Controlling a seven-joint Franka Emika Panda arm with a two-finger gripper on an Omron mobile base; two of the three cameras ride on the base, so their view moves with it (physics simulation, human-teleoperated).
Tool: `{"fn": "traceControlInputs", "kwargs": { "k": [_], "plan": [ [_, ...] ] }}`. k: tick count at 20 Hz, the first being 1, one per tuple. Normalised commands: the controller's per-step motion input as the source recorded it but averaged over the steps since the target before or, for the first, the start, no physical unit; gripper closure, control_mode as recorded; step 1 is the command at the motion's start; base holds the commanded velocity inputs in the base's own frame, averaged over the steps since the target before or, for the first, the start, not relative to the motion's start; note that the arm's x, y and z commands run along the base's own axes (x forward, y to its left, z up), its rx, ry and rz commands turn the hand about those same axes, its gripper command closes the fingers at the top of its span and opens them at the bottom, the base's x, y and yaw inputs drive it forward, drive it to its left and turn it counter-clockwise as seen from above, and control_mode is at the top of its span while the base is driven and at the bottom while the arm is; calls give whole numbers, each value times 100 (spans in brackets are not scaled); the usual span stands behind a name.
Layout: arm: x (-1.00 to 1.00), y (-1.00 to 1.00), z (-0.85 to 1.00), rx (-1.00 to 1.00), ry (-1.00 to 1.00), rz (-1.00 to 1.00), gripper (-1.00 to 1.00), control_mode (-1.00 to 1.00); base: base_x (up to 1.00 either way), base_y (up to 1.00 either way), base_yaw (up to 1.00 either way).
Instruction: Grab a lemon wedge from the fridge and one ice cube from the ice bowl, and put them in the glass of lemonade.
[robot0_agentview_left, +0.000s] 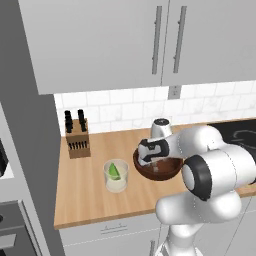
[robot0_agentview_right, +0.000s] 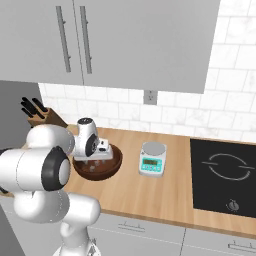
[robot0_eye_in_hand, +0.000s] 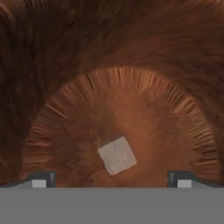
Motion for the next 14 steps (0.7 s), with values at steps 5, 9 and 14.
{"fn": "traceControlInputs", "kwargs": {
  "k": [5, 9, 14],
  "plan": [
    [1, 0, -6, 0, 0, 0, -100, -100, 0, 0, 0],
    [0, 0, -42, 0, 0, 0, -100, -100, 0, 0, 0],
    [0, 0, -35, 0, 0, 0, -100, -100, 0, 0, 0]
  ]
}}
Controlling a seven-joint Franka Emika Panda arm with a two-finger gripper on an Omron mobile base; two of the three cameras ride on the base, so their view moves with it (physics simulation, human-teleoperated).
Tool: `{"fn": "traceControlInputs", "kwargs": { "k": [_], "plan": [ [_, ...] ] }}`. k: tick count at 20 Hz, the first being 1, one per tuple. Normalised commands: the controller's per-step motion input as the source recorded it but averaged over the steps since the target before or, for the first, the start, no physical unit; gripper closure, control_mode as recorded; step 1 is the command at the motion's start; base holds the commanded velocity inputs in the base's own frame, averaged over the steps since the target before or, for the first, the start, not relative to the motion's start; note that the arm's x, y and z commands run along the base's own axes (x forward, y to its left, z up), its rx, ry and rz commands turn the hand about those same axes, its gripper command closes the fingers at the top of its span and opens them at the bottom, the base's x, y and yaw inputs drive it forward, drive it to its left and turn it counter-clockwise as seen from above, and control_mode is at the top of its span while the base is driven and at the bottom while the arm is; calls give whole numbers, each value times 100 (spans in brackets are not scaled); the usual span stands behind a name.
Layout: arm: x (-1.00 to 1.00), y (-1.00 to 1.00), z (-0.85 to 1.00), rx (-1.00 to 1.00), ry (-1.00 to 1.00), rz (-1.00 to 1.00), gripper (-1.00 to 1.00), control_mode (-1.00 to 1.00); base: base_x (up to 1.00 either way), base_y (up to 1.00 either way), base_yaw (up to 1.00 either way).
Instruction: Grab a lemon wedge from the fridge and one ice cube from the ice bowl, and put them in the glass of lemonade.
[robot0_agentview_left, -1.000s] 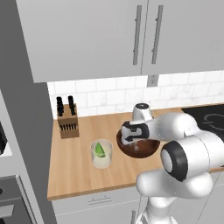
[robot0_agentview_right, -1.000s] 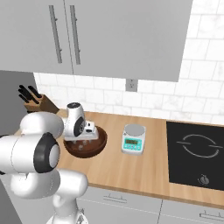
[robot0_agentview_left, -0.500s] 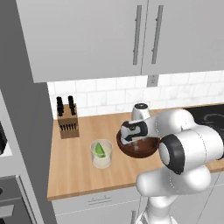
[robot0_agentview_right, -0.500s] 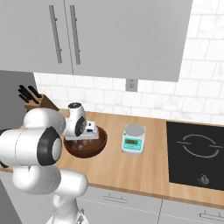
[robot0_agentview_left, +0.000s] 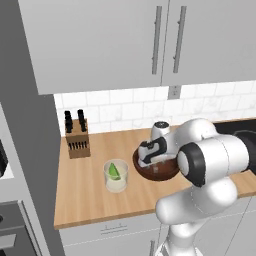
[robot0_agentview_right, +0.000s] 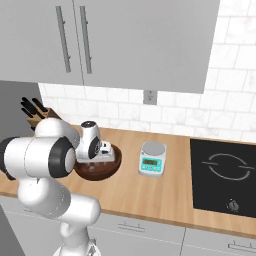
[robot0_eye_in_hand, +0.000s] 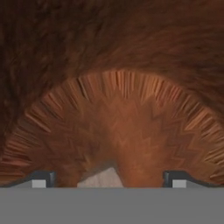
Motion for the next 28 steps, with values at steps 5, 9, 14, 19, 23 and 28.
{"fn": "traceControlInputs", "kwargs": {
  "k": [5, 9, 14, 19, 23, 28],
  "plan": [
    [0, 0, -4, 0, 0, 0, -100, -100, 0, 0, 0],
    [0, 0, 0, 0, 0, 0, -100, -100, 0, 0, 0],
    [-22, 0, -1, 0, 0, 0, -100, -100, 0, 0, 0],
    [-2, 0, 0, 0, 0, 0, -100, -100, 0, 0, 0],
    [6, 0, 0, 0, 0, 0, -100, -100, 0, 0, 0],
    [10, 0, 0, 0, 0, 0, -100, -100, 0, 0, 0]
  ]
}}
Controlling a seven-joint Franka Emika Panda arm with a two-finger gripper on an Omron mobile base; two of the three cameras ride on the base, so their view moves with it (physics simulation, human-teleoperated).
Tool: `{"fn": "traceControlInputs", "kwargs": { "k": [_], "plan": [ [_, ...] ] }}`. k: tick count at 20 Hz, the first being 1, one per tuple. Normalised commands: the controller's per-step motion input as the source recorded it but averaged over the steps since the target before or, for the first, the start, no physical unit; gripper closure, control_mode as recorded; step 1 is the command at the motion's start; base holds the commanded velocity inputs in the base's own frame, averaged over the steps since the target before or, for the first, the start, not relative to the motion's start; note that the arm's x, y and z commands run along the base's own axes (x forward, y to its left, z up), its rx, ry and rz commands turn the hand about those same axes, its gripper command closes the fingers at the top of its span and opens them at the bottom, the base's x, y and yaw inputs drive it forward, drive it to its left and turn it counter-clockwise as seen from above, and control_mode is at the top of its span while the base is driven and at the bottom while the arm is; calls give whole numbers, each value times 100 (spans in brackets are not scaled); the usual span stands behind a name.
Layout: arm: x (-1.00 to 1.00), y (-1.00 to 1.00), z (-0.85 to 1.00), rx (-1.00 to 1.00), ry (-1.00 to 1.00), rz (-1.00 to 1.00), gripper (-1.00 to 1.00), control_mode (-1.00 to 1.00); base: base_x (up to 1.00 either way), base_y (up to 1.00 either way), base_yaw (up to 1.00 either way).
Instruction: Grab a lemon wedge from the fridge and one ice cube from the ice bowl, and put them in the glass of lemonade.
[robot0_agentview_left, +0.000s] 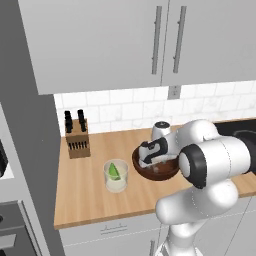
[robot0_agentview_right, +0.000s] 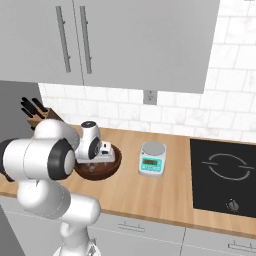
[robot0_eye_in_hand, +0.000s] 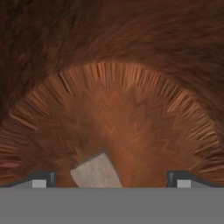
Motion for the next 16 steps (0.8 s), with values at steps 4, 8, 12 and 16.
{"fn": "traceControlInputs", "kwargs": {
  "k": [4, 8, 12, 16],
  "plan": [
    [0, 0, 0, 0, 0, 0, -100, -100, 0, 0, 0],
    [0, 0, -12, 0, -1, 0, -100, -100, 0, 0, 0],
    [0, 0, -37, 0, -3, 0, -100, -100, 0, 0, 0],
    [0, 0, 0, 0, 0, 0, -100, -100, 0, 0, 0]
  ]
}}
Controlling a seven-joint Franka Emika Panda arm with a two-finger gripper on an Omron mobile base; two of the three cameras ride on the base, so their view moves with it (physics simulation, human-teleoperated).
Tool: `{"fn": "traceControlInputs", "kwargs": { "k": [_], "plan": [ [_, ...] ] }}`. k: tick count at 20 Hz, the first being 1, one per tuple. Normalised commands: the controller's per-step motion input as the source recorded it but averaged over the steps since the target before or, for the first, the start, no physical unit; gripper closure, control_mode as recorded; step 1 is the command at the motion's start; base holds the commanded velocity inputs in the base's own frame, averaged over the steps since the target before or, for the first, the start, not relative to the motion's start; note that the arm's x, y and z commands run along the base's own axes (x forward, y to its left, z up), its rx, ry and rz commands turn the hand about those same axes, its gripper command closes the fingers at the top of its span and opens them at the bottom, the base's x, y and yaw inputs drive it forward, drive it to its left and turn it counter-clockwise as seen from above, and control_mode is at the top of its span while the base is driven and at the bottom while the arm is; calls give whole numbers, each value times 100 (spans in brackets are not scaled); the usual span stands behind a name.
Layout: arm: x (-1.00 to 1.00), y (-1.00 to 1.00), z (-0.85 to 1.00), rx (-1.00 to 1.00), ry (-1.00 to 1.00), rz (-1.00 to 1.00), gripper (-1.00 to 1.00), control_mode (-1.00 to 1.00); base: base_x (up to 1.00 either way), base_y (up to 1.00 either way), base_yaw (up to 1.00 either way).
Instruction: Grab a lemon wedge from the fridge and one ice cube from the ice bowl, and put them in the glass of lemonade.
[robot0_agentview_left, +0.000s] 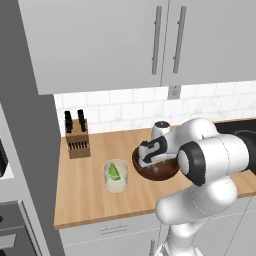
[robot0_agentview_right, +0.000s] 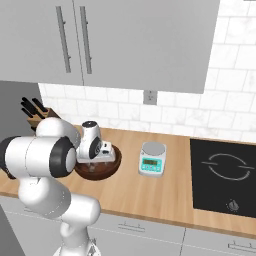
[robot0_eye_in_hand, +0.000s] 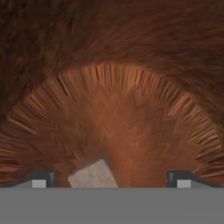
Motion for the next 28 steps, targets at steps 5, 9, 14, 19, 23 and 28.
{"fn": "traceControlInputs", "kwargs": {
  "k": [5, 9, 14, 19, 23, 28],
  "plan": [
    [0, 0, 0, 0, 0, 0, 100, -100, 0, 0, 0],
    [0, 0, 0, 0, 0, 0, 100, -100, 0, 0, 0],
    [0, 0, 0, 0, 0, 0, 100, -100, 0, 0, 0],
    [0, 0, 3, 0, 0, 0, 100, -100, 0, 0, 0],
    [-4, 0, 58, 0, -7, 0, 100, -100, 0, 0, 0],
    [-19, 0, 70, 2, -23, 0, 100, -100, 0, 0, 0]
  ]
}}
